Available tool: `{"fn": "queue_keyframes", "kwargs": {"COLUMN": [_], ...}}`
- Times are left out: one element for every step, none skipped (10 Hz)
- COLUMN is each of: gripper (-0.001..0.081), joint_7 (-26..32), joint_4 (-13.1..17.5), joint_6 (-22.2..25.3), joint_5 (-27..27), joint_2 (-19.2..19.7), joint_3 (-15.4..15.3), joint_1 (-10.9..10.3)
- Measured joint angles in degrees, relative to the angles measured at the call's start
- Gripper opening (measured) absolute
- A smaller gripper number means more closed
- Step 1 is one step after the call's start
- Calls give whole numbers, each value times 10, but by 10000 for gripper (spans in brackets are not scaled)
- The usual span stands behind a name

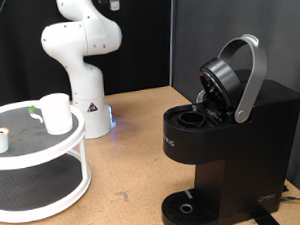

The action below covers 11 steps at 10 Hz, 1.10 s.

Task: Make a cup of coffee with the keurig machine

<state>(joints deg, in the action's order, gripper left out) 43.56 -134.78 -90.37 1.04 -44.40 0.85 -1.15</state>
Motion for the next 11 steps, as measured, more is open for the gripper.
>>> {"fn": "queue_keyframes", "kwargs": {"gripper": [800, 800, 800, 800, 800, 800, 800, 800, 800, 800, 800], "joint_7": [0, 3, 18, 38, 60, 83, 100, 111, 110, 110, 112], "joint_4": [0, -1, -3, -7, -9, -10, -10, -10, -10, -10, -10], "joint_6": [0, 0, 0, 0, 1, 6, 9, 9, 9, 9, 9], "joint_5": [0, -5, -15, -26, -40, -54, -62, -63, -63, -63, -65], "joint_2": [0, -2, -7, -14, -20, -24, -28, -30, -30, -30, -30], "joint_3": [3, 12, 27, 44, 62, 79, 96, 106, 105, 106, 111], "joint_1": [0, 2, 6, 10, 14, 18, 22, 24, 24, 24, 26]}}
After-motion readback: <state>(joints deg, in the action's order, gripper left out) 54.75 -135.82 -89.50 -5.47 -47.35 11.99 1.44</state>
